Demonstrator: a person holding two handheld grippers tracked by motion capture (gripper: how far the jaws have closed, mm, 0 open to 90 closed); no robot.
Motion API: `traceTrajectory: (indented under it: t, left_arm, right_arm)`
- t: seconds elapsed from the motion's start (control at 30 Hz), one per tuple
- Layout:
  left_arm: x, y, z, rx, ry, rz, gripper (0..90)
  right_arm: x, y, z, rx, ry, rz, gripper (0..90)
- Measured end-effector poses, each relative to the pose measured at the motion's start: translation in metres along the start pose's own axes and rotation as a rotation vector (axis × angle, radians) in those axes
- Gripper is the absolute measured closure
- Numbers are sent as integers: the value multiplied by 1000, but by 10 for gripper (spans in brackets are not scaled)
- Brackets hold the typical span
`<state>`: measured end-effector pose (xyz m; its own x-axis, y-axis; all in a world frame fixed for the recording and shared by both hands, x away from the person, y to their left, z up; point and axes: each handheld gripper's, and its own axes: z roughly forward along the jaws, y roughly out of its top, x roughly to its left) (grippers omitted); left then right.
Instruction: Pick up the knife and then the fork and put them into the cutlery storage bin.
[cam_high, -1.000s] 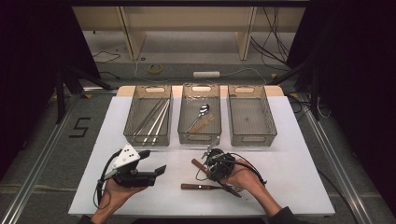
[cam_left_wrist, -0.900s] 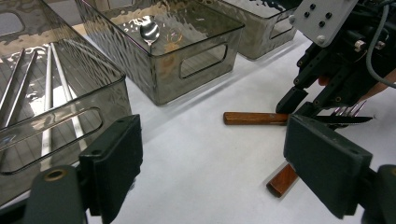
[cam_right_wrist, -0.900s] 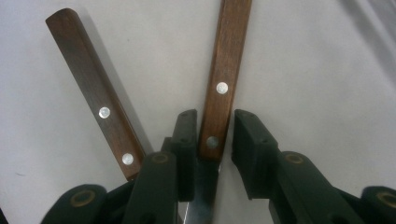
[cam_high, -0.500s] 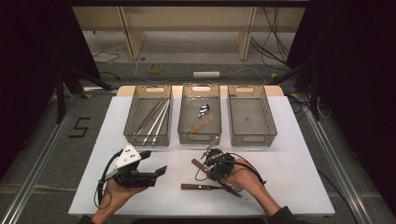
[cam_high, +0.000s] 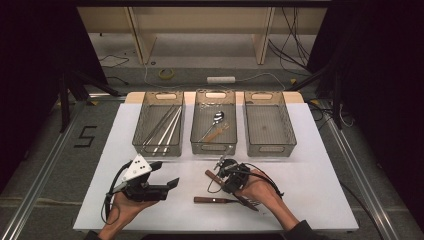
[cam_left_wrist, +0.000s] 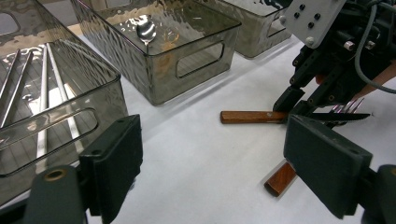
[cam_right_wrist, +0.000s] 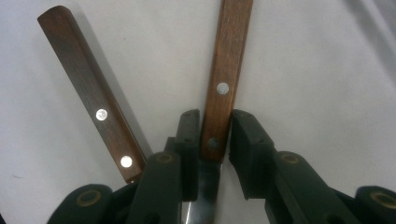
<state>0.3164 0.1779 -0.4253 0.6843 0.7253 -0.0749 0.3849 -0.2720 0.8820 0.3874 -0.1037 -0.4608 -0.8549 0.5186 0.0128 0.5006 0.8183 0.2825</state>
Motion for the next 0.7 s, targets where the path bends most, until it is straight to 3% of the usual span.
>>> traceTrajectory:
  t: [0.7]
  left_arm:
    - [-2, 0, 0, 1, 1, 11, 195]
  right_arm:
    - [0, 6, 0, 39, -4, 29, 772]
